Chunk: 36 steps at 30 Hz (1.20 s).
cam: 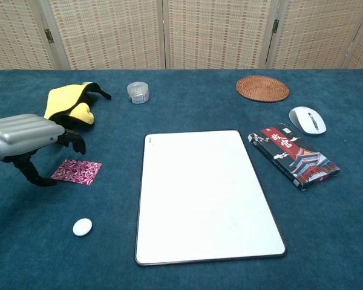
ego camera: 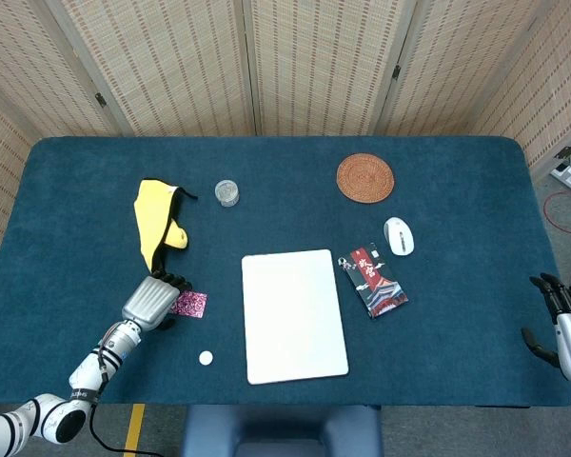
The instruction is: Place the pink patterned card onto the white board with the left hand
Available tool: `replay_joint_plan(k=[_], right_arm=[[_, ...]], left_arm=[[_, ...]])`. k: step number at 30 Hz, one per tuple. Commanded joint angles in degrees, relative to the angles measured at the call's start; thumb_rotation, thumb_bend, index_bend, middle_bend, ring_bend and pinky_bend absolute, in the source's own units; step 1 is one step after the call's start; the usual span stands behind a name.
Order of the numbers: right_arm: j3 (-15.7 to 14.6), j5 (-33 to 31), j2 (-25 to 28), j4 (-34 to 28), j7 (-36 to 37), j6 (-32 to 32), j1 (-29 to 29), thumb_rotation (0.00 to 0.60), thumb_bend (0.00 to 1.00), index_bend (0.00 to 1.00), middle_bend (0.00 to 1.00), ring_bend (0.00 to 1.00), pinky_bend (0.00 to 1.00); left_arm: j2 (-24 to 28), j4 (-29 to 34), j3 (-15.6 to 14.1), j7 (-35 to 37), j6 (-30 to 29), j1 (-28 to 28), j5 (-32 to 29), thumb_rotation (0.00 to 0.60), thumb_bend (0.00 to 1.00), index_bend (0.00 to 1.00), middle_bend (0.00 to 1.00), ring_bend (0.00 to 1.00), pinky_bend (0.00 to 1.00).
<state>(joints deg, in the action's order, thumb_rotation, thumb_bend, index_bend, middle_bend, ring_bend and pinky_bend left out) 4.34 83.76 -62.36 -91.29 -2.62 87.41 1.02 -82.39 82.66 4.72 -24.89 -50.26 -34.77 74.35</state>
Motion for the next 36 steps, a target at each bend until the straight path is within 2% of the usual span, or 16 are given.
replay_joint_plan(k=[1,6,16,29,33,36], right_arm=[[0.0,0.0,0.0,0.0,0.0,0.1,-0.1,0.600,0.31,0.15,0.18,0.25,0.16],[0.0,0.0,0.1,-0.1,-0.1,0.0,-0.1,0.600,0.31,0.15,0.18,0.25,0.16],[0.0,-0.1,0.2,-0.3,-0.1,0.4,-0.5,0.600,0.31,0.15,0.18,0.25,0.16],[-0.1,-0.2,0.2,-0.2,0.0,0.5,-0.8,0.600,0.31,0.15,0.18,0.25,0.16],[-0.1,-0.4,0.2,-0.1,0.2,0.4,-0.8,0.600,0.31,0.15,0.18,0.25,0.16],[-0.1,-0.4,0.1,0.1,0.5,0.4,-0.9,0.600,0.31,0.15,0.18,0.25,0.16]], left_arm=[[-0.4,-0.1,-0.2,-0.6,-0.4,-0.1,-0.7,0.600,0.29,0.29,0.31,0.31,0.33],[-1.0,-0.1,-0.7,-1.2,-1.0,-0.3,-1.0,0.600,0.29,0.30,0.31,0.31,0.37],[-2.0,-1.6,-0.7,-2.4,-0.7,-1.2,-3.8,0.600,0.29,0.31,0.31,0.31,0.37],[-3.8,-1.4,-1.3,-8.6,-3.4,-1.6,-6.3,0.600,0.31,0.33,0.31,0.28,0.37],[-4.2,-1.0,-1.4,-10.9,-3.7,-1.9,-7.6,0.600,0.31,0.32,0.29,0.26,0.32],[-4.6,-0.7,-1.5,-13.3,-4.2,-2.2,-8.7,0.600,0.31,0.32,0.27,0.25,0.26]])
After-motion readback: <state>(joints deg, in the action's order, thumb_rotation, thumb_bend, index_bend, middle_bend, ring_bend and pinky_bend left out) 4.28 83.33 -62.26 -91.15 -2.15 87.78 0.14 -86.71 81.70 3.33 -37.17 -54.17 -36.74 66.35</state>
